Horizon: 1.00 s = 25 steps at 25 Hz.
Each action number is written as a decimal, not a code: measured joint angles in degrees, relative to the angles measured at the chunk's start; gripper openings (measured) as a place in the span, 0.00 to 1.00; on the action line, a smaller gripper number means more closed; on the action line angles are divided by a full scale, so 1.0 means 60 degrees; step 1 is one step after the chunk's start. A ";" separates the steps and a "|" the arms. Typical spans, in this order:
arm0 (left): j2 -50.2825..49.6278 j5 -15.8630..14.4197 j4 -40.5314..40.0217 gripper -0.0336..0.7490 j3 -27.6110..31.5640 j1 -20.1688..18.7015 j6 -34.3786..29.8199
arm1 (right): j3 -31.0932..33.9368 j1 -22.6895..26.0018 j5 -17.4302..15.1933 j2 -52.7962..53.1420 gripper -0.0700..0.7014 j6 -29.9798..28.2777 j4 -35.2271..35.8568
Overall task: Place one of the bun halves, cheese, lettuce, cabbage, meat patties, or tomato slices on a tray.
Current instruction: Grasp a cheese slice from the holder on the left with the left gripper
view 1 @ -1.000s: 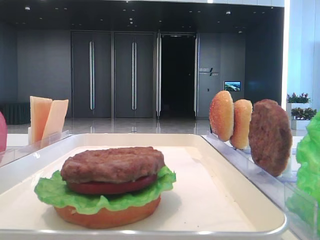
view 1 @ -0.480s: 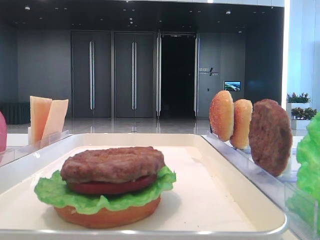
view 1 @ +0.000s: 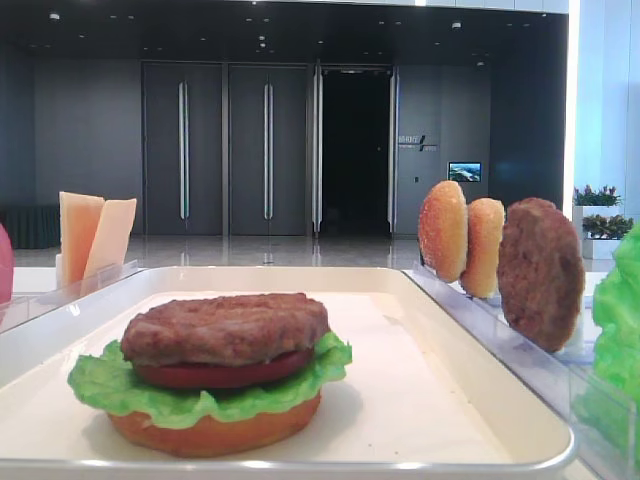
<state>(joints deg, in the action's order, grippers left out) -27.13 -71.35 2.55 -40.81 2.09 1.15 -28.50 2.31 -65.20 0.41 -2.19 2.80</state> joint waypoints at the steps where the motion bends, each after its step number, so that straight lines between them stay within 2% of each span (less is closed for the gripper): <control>1: -0.0285 -0.0019 0.0000 0.70 -0.0230 0.0000 0.0052 | 0.0000 0.0000 0.0000 0.0000 0.61 0.0000 0.0000; 14: -0.4160 -0.0026 0.0000 0.70 -0.2484 0.0000 0.0137 | 0.0000 0.0000 0.0000 0.0000 0.61 0.0000 0.0000; 25: -0.6488 -0.0016 -0.0194 0.70 -0.4260 0.0000 0.0137 | 0.0000 0.0000 0.0000 0.0000 0.61 0.0000 0.0000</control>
<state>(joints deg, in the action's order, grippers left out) -66.06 -71.45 1.39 -66.37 2.09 1.97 -28.50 2.31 -65.20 0.41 -2.19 2.80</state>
